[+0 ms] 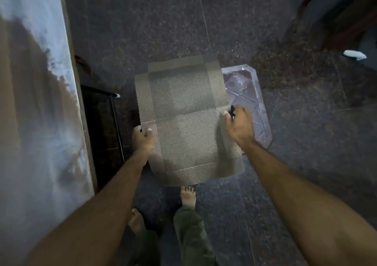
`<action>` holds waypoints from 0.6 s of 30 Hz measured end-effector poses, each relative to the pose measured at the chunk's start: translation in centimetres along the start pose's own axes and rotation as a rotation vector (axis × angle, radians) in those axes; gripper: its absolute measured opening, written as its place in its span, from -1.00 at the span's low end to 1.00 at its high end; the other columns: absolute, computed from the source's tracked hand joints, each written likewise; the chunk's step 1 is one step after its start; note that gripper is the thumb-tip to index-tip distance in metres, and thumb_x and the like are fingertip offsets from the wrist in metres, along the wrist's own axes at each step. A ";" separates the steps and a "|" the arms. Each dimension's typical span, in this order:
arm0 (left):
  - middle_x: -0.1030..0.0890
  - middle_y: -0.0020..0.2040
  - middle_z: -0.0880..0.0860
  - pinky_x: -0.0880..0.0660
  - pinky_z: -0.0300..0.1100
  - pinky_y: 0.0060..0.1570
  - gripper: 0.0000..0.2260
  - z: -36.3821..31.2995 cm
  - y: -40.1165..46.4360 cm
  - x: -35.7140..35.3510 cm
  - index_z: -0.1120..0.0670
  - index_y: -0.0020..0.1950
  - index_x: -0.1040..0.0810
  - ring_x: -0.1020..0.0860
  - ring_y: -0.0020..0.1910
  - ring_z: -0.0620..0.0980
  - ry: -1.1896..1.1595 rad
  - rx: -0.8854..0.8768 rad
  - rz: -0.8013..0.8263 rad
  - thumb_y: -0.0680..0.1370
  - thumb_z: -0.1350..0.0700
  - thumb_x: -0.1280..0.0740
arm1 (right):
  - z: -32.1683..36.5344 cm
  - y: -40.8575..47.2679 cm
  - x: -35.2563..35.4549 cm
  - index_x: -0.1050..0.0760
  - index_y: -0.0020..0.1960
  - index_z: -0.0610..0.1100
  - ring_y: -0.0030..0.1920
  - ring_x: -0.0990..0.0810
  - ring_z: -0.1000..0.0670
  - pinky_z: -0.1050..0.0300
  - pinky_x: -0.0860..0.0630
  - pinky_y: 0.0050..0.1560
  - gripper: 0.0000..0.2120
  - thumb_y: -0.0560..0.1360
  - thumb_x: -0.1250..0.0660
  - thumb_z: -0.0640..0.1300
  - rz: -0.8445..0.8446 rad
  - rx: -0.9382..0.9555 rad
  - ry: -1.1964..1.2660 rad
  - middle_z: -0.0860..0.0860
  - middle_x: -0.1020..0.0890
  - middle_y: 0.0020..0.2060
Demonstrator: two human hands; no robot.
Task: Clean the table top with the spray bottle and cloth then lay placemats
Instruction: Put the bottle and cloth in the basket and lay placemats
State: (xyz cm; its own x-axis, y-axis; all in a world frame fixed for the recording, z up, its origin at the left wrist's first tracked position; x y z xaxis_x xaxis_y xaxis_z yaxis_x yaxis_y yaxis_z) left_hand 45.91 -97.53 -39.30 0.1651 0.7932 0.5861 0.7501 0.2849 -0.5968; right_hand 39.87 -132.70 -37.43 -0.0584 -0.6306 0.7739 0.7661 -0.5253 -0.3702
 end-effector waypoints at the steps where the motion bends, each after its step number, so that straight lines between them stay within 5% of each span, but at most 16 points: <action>1: -0.48 0.37 0.21 -0.40 -0.09 0.23 -0.58 0.1 0.0 0.1 0.25 0.46 -0.33 -0.48 0.32 0.17 -0.006 -0.009 -0.006 0.65 0.12 -0.26 | 0.0 0.2 -0.1 -0.47 0.21 -0.27 0.20 -0.43 -0.20 -0.03 -0.35 0.23 -0.66 0.59 -0.30 -0.03 -0.011 -0.011 0.019 -0.22 -0.50 0.12; 7: -0.52 0.23 0.20 -0.32 -0.26 0.01 -0.64 -1.8 -0.5 1.0 0.25 0.35 -0.38 -0.50 0.12 0.08 0.009 -0.172 -0.030 0.59 0.21 -0.34 | -0.6 1.1 -0.7 -0.50 -0.06 -0.16 -0.10 -0.48 -0.11 0.02 -0.44 -0.05 -0.69 0.50 -0.37 0.11 -0.041 -0.065 0.093 -0.17 -0.57 -0.10; 11: -0.45 0.38 0.12 -0.35 -0.21 0.18 -0.58 -3.1 -1.0 0.9 0.16 0.48 -0.30 -0.45 0.32 0.07 -0.017 -0.243 0.008 0.62 0.24 -0.26 | -2.6 2.7 -1.5 -0.49 -0.22 -0.09 -0.21 -0.58 -0.14 0.13 -0.39 -0.21 -0.57 0.35 -0.32 0.30 -0.045 -0.116 0.140 -0.11 -0.60 -0.24; 13: -0.38 0.47 0.07 -0.32 -0.19 0.27 -0.54 -3.6 -1.2 0.9 0.12 0.54 -0.24 -0.38 0.39 -0.01 -0.017 -0.249 0.025 0.64 0.25 -0.23 | -1.3 2.5 -0.6 -0.50 -0.28 -0.12 -0.29 -0.58 -0.09 0.13 -0.41 -0.26 -0.62 0.37 -0.39 0.22 -0.040 -0.114 0.176 -0.06 -0.59 -0.33; 18: -0.36 0.49 0.08 -0.40 0.04 0.39 -0.52 -4.6 -1.1 1.4 0.02 0.56 -0.21 -0.40 0.42 0.08 -0.057 -0.241 0.057 0.65 0.24 -0.21 | 0.8 1.4 0.1 -0.42 0.06 -0.21 -0.18 -0.56 0.01 0.11 -0.48 -0.15 -0.71 0.53 -0.41 -0.03 0.039 -0.100 0.269 0.01 -0.57 -0.18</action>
State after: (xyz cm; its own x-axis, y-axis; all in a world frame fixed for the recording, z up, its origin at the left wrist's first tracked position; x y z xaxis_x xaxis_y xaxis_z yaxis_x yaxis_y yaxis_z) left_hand 48.25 -99.18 -35.31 0.1804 0.8354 0.5192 0.8727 0.1075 -0.4762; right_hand 41.46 -133.05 -37.46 -0.2083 -0.7732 0.5990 0.7048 -0.5433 -0.4562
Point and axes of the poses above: each hand's wrist, its own y-axis towards the middle knuckle, its own x-axis out of the back of the hand, z = x × y, the point moved 10 cm from there along y, towards the middle knuckle
